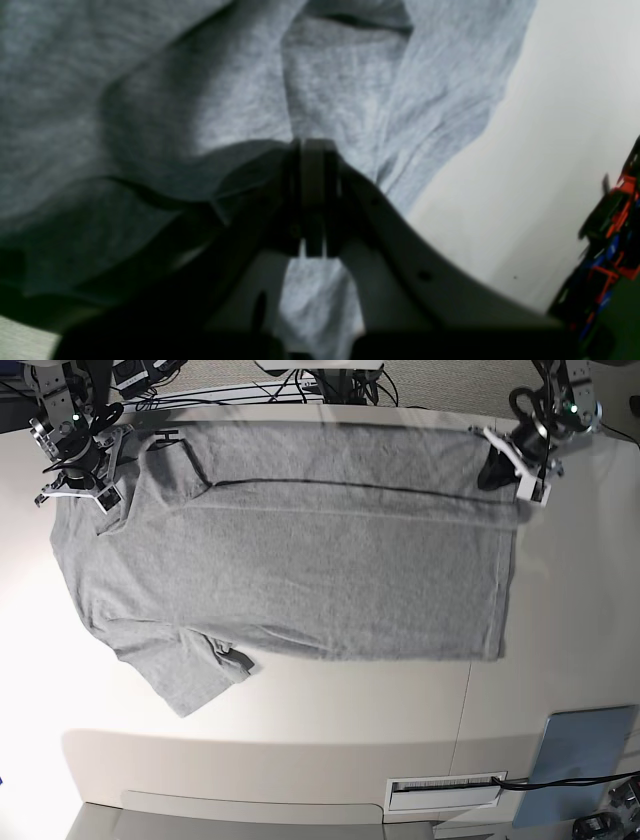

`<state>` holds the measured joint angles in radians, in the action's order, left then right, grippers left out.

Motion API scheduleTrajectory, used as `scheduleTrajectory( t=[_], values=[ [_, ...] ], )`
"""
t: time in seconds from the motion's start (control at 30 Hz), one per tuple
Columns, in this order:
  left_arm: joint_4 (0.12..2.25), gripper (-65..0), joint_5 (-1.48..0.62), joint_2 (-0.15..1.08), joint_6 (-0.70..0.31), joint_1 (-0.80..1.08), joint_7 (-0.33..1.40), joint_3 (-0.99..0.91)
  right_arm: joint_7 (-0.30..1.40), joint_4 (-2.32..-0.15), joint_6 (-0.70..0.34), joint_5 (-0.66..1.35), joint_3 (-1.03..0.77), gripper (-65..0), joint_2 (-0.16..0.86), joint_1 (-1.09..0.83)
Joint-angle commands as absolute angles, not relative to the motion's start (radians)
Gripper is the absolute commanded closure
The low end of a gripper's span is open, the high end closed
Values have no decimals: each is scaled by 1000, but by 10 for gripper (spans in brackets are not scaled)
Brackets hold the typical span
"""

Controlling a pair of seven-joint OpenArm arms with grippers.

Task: Fold the T-shirt properly
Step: 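Reach both grippers across the shirt and grasp its opposite edge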

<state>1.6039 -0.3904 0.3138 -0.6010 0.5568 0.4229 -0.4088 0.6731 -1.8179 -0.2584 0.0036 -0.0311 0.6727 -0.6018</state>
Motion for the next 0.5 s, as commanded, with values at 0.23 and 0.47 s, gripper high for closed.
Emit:
scheduleTrajectory(
  t=[0.23, 0.47],
  values=[
    [1583, 0, -281, 319, -567, 682, 553, -424, 659, -1831, -253, 15, -40, 0, 691, -601],
    [1629, 0, -362, 319, -617, 684, 551, -498, 622, -1831, -248, 15, -41, 0, 691, -601]
  ],
)
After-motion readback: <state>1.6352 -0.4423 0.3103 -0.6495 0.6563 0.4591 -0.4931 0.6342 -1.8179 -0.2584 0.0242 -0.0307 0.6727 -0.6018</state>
